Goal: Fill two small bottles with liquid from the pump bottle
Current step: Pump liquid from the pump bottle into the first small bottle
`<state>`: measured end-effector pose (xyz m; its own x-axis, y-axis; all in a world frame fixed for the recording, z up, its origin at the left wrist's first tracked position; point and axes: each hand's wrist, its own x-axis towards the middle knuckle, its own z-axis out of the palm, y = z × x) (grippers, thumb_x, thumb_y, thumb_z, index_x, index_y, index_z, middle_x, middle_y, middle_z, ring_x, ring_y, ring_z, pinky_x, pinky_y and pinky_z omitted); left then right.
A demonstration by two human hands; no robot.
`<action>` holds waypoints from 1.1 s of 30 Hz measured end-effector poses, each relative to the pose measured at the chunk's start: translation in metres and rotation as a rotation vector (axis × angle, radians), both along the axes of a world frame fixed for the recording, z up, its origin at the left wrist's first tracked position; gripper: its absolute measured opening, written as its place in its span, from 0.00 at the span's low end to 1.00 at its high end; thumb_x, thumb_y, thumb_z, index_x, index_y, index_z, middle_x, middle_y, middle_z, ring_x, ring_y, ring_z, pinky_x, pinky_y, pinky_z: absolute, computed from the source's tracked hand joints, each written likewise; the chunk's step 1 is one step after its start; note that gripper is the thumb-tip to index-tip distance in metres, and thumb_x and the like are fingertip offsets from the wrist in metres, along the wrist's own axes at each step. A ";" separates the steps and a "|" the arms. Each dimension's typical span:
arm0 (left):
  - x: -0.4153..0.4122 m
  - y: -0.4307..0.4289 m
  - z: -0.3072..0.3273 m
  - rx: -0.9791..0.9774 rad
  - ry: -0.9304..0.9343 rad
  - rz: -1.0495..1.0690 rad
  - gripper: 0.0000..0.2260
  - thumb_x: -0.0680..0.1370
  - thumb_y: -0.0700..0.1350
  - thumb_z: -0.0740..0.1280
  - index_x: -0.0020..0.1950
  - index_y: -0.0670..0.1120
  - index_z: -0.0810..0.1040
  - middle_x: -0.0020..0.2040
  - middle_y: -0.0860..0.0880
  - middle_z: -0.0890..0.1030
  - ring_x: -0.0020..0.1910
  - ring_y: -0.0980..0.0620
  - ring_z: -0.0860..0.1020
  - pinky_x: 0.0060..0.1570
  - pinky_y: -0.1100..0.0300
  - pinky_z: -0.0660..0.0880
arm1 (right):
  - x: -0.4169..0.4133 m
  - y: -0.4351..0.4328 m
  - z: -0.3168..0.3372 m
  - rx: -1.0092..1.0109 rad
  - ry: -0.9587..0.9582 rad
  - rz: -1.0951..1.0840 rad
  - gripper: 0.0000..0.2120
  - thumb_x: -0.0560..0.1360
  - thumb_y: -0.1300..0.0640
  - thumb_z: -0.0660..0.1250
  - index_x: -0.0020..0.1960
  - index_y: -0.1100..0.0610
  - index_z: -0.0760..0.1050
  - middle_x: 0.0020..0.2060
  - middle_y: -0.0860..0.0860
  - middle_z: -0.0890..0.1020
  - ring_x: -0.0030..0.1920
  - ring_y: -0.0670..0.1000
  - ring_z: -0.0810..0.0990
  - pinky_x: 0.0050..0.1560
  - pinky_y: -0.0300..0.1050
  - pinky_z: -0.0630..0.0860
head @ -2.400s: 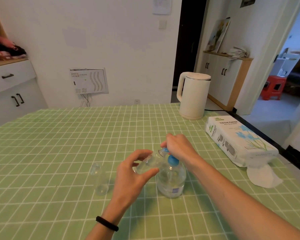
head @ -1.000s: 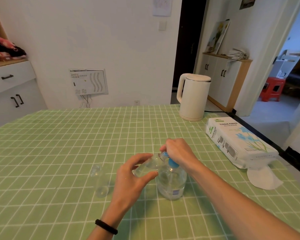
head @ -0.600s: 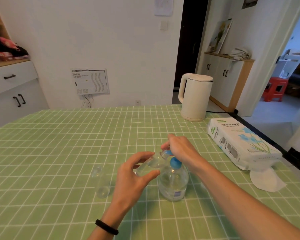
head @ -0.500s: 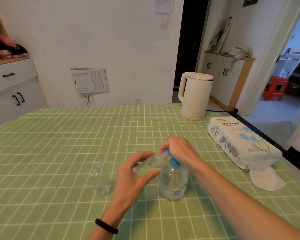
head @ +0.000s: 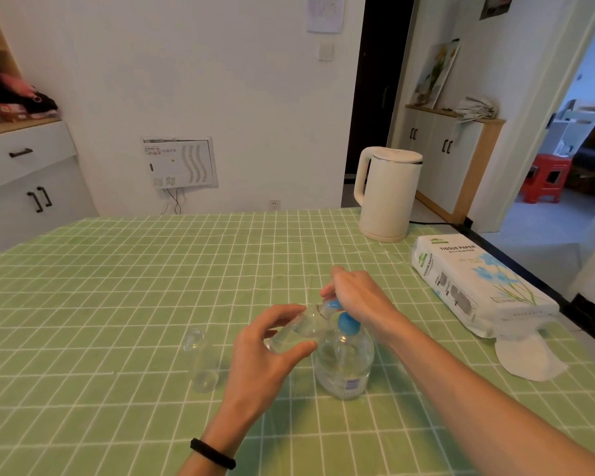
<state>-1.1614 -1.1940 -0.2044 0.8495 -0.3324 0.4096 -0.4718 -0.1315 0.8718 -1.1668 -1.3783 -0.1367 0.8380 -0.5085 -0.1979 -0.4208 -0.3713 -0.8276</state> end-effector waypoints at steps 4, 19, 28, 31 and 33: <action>0.001 0.001 0.002 -0.002 -0.013 0.000 0.21 0.70 0.42 0.83 0.59 0.55 0.85 0.54 0.63 0.86 0.57 0.61 0.83 0.57 0.71 0.75 | 0.002 -0.001 0.002 -0.027 0.001 0.002 0.23 0.85 0.46 0.53 0.53 0.55 0.85 0.51 0.50 0.86 0.51 0.50 0.83 0.53 0.51 0.75; 0.001 0.000 -0.005 0.031 -0.014 0.013 0.22 0.69 0.44 0.83 0.60 0.58 0.84 0.55 0.65 0.86 0.58 0.62 0.83 0.57 0.73 0.73 | -0.001 0.004 -0.010 -0.044 -0.011 -0.035 0.22 0.84 0.50 0.55 0.47 0.53 0.86 0.46 0.46 0.85 0.50 0.50 0.83 0.62 0.53 0.77; 0.001 -0.001 0.002 0.011 0.010 0.002 0.21 0.70 0.44 0.83 0.59 0.58 0.84 0.55 0.64 0.86 0.58 0.61 0.83 0.58 0.65 0.75 | 0.002 0.000 0.002 -0.070 0.028 0.004 0.23 0.85 0.46 0.53 0.58 0.57 0.83 0.55 0.54 0.85 0.56 0.55 0.83 0.67 0.57 0.77; 0.002 -0.001 0.002 0.014 0.004 0.007 0.21 0.69 0.44 0.83 0.59 0.57 0.84 0.55 0.63 0.86 0.58 0.60 0.83 0.59 0.65 0.76 | 0.003 -0.001 -0.001 -0.074 0.023 -0.006 0.24 0.85 0.46 0.53 0.56 0.57 0.84 0.54 0.54 0.85 0.55 0.54 0.83 0.64 0.56 0.78; 0.002 -0.001 0.002 0.020 -0.003 0.006 0.21 0.69 0.45 0.83 0.59 0.58 0.84 0.55 0.64 0.86 0.58 0.60 0.83 0.58 0.68 0.75 | 0.004 0.000 -0.004 -0.076 0.001 -0.021 0.23 0.85 0.47 0.53 0.53 0.56 0.85 0.51 0.51 0.86 0.51 0.52 0.83 0.59 0.54 0.77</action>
